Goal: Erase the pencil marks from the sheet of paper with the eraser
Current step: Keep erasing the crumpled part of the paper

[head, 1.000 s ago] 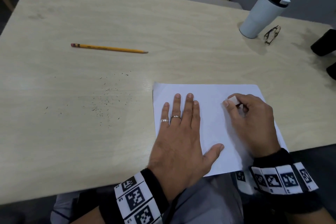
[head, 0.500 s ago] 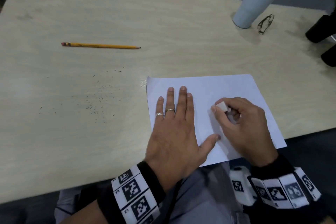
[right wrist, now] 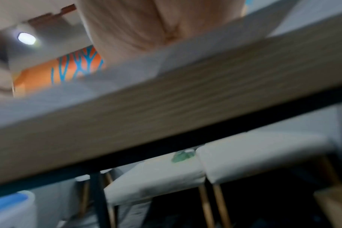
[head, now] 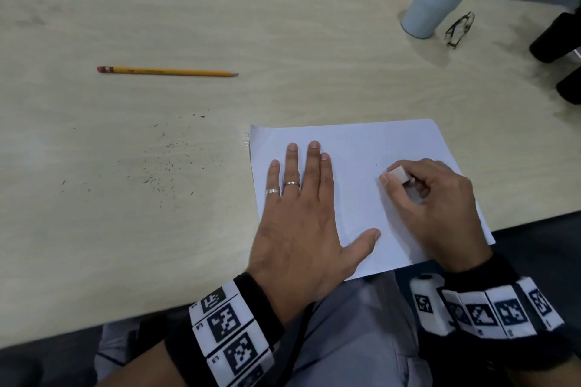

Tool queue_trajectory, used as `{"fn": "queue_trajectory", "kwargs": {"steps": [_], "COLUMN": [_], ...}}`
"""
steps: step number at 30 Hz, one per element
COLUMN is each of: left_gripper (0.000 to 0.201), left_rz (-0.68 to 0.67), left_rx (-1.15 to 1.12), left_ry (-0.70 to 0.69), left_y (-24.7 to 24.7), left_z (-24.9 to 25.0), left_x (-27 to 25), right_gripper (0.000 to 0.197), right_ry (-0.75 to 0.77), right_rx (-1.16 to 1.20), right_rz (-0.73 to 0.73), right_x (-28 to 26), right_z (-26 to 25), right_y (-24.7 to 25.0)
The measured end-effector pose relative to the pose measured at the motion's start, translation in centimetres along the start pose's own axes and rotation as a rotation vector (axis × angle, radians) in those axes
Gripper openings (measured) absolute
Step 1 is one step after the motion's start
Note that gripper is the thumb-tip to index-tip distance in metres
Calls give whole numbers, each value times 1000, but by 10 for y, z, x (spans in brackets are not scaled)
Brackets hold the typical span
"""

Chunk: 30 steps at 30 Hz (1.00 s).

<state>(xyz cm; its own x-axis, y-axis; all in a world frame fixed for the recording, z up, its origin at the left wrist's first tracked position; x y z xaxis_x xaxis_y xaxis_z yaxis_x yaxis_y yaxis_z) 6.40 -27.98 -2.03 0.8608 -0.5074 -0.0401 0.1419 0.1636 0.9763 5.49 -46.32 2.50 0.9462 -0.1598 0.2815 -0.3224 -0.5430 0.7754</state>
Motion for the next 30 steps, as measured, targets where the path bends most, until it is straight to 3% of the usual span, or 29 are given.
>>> {"fn": "queue_trajectory", "kwargs": {"steps": [4, 9, 14, 18, 21, 26, 28, 30], "left_gripper": [117, 114, 110, 107, 101, 86, 76, 70], "left_rz": [-6, -20, -8, -22, -19, -48, -24, -8], "left_rx": [-10, 23, 11, 8, 18, 50, 46, 10], "left_ry": [7, 0, 6, 3, 3, 56, 79, -19], "left_y": [-1, -1, 1, 0, 2, -1, 3, 1], "left_z": [0, 1, 0, 1, 0, 1, 17, 56], "left_x": [0, -1, 0, -1, -1, 2, 6, 9], "right_gripper": [7, 11, 13, 6, 8, 11, 11, 10], "right_ry": [73, 19, 33, -32, -192, -322, -338, -346], "right_rx": [44, -6, 78, 98, 396, 570, 621, 631], "right_rz": [-111, -33, -155, -97, 18, 129, 166, 172], "right_x": [-23, -13, -37, -22, 2, 21, 20, 18], "right_z": [-32, -6, -23, 6, 42, 81, 87, 91], "right_y": [-12, 3, -9, 13, 25, 20, 20, 18]}}
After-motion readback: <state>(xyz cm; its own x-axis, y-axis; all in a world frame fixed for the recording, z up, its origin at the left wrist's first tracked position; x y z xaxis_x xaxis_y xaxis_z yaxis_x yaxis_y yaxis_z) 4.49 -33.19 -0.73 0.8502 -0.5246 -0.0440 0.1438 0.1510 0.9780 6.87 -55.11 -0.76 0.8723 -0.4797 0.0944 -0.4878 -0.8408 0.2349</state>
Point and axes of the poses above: each hand's wrist, its own x-axis towards the middle knuckle, its own y-axis out of the back of the hand, z = x × y, the point moved 9 cm from there along x, towards the middle knuckle, and after that the axes turned 4 degrees about x, right-handed, at the moved point
